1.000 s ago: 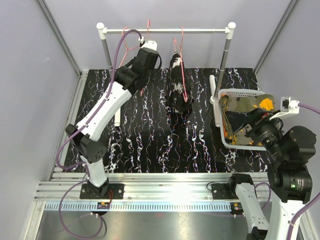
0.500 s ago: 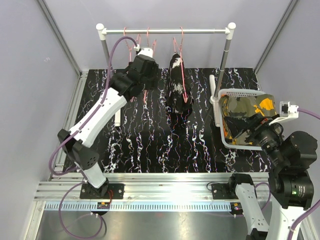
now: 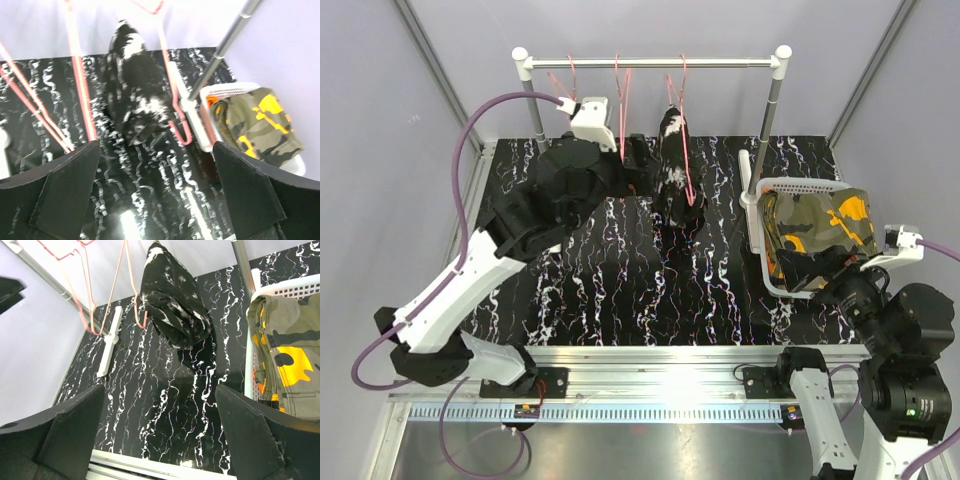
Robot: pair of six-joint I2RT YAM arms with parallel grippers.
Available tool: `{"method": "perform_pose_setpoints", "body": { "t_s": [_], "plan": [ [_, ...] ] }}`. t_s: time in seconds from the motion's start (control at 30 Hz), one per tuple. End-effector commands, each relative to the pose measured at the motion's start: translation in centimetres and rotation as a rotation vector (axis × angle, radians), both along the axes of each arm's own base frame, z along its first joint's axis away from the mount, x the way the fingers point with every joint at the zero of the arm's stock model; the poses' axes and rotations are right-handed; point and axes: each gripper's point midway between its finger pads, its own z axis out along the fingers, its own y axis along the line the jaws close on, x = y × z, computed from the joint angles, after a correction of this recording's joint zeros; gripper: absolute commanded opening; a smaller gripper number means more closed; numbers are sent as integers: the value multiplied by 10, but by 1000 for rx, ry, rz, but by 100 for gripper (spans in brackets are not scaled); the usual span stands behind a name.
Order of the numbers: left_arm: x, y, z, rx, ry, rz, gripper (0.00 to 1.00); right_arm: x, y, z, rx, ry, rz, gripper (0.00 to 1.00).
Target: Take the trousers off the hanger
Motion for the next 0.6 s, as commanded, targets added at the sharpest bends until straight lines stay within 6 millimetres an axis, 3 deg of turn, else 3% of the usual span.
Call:
{"method": "perform_pose_setpoints", "body": {
  "t_s": [0.0,0.17,0.2,0.33,0.4,0.43,0.47,0.57],
  "plan": [
    [9,-28,9,-50,-22,45,99,-15,5,13,25,-51,14,99],
    [21,-60,-8,-12,-7,38,99,-29,14,21,84,-90,50,100],
    [29,-72,-21,17,8,39,99,-30,15,21,94,-91,52,99],
    [47,-90,-33,53,17,69,97,-35,19,21,114,-95,76,99],
    [55,-93,-45,90,30,103,95,-37,20,21,115,-94,81,100],
    [65,-97,-60,128,41,135,93,-38,22,20,120,-94,88,99],
    [70,-97,-55,122,33,154,91,-38,22,21,121,-98,91,100],
    [88,-103,-73,169,40,189,88,-39,25,22,131,-101,108,100]
  ]
}}
